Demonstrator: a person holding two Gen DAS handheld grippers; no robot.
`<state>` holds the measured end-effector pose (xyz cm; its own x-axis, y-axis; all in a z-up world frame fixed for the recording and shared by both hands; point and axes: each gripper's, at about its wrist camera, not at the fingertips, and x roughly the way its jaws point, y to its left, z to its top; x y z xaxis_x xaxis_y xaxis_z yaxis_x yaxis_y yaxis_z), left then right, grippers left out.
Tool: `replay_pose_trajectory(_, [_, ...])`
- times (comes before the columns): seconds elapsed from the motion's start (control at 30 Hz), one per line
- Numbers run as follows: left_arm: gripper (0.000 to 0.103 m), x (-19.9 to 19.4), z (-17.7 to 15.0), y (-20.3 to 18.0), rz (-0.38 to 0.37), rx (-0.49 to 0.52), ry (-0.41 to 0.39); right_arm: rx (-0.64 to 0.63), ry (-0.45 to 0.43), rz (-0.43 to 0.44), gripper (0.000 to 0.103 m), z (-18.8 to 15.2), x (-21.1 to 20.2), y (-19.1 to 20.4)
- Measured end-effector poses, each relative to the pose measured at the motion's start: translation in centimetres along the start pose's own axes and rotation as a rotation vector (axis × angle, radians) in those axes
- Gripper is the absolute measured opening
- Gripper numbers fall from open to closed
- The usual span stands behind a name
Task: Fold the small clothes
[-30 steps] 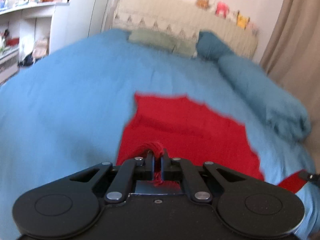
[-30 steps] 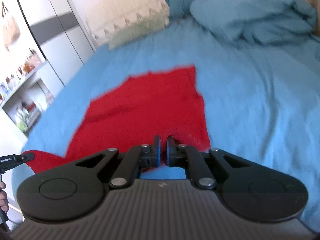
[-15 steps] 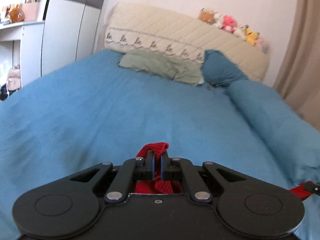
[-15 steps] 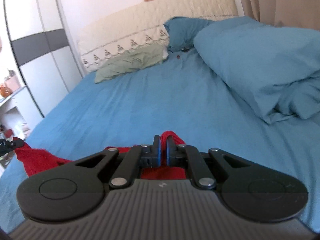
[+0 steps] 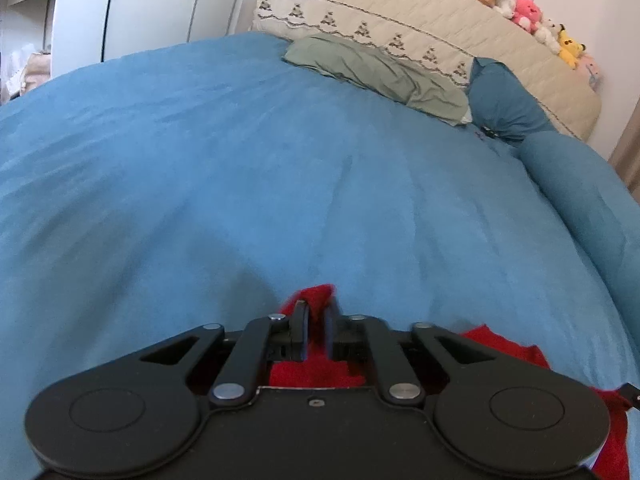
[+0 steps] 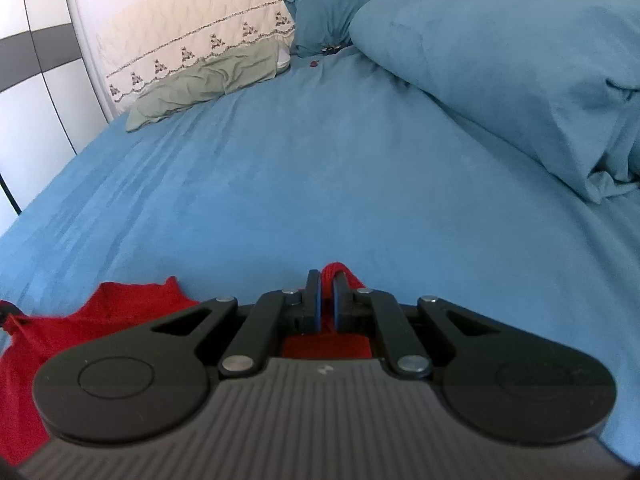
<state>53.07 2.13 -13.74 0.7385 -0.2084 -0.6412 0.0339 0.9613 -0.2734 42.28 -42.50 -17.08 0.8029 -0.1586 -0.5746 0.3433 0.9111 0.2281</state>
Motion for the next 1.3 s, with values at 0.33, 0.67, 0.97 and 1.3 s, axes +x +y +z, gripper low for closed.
replay_pose_trajectory(0.33, [0.095, -7.3, -1.4, -1.8, -0.005, 0.189, -0.07, -0.161, -0.127, 0.046, 0.102, -0.8, -6.6, 1.7])
replay_pose_trajectory(0.67, [0.097, -5.8, -10.2, -1.6, -0.02, 0.345, 0.125, -0.34, 0.067, 0.132, 0.103, -9.2, -6.6, 4.9])
replay_pose_trajectory(0.97, [0.1, -5.4, -10.3, -0.9, -0.034, 0.363, 0.153, -0.256, 0.071, 0.075, 0.103, -10.2, -6.4, 1.8])
replay_pose_trajectory(1.3, [0.102, -6.2, -9.5, -2.3, 0.052, 0.365, 0.212, -0.212, 0.043, 0.012, 0.103, -7.1, -9.9, 1.0])
